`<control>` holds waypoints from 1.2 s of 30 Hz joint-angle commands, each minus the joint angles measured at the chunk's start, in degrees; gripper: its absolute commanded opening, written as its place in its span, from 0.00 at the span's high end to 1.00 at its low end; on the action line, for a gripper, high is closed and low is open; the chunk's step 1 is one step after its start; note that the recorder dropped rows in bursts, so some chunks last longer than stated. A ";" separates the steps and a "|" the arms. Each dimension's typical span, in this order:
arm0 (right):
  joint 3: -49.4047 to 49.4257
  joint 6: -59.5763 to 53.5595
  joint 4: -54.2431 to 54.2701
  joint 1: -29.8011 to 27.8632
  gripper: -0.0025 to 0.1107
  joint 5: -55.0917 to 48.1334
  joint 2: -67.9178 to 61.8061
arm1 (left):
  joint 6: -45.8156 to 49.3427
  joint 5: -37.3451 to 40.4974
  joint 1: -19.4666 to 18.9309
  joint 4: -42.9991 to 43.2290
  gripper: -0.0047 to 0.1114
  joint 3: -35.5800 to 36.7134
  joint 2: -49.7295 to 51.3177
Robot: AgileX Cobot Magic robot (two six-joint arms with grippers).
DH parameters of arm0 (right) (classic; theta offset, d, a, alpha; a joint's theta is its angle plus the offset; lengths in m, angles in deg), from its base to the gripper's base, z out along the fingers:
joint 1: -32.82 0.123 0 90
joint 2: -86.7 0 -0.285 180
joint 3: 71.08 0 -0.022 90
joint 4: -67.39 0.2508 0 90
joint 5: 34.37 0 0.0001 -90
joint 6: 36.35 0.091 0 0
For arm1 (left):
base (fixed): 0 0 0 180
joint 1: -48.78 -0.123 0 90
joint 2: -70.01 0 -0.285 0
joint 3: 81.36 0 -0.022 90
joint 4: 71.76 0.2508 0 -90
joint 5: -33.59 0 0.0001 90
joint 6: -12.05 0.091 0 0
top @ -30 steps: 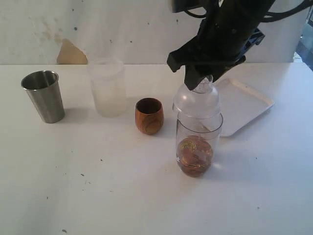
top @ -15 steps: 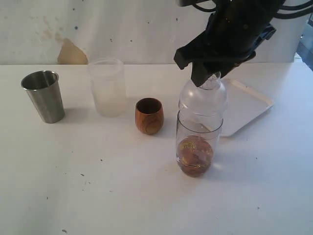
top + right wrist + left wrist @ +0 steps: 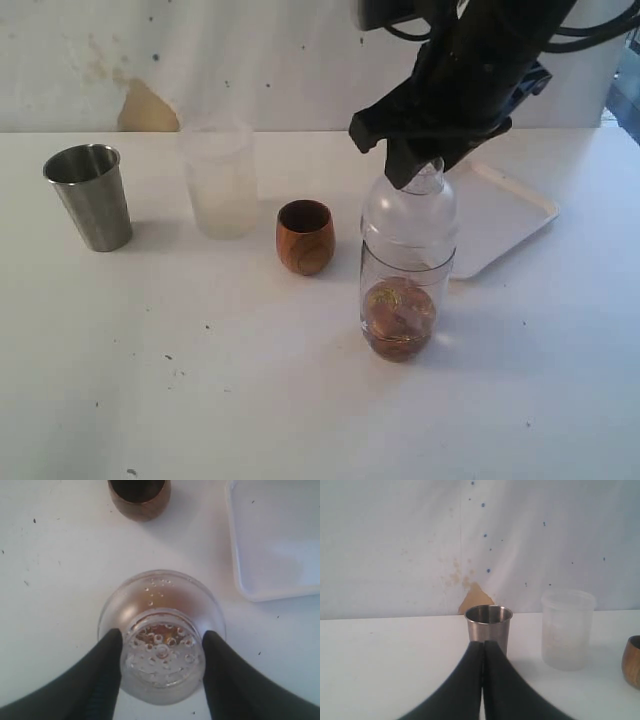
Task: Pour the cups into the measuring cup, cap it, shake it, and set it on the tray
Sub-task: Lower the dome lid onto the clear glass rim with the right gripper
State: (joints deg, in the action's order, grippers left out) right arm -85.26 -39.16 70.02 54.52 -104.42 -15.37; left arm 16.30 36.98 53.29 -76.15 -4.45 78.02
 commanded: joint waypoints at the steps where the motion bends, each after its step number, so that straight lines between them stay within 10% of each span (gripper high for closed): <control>1: 0.43 0.11 0.29 -0.02 0.98 0.08 -0.14 | -0.04 -0.28 0.25 -0.50 0.96 0.31 -0.23; 36: 3.58 -0.04 -4.64 0.53 0.98 0.08 -4.45 | -0.04 -0.28 0.25 -0.50 0.96 0.31 -0.23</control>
State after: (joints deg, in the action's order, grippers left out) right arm -82.60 -39.98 67.09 55.10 -103.40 -17.65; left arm 16.30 36.98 53.29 -76.15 -4.45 78.02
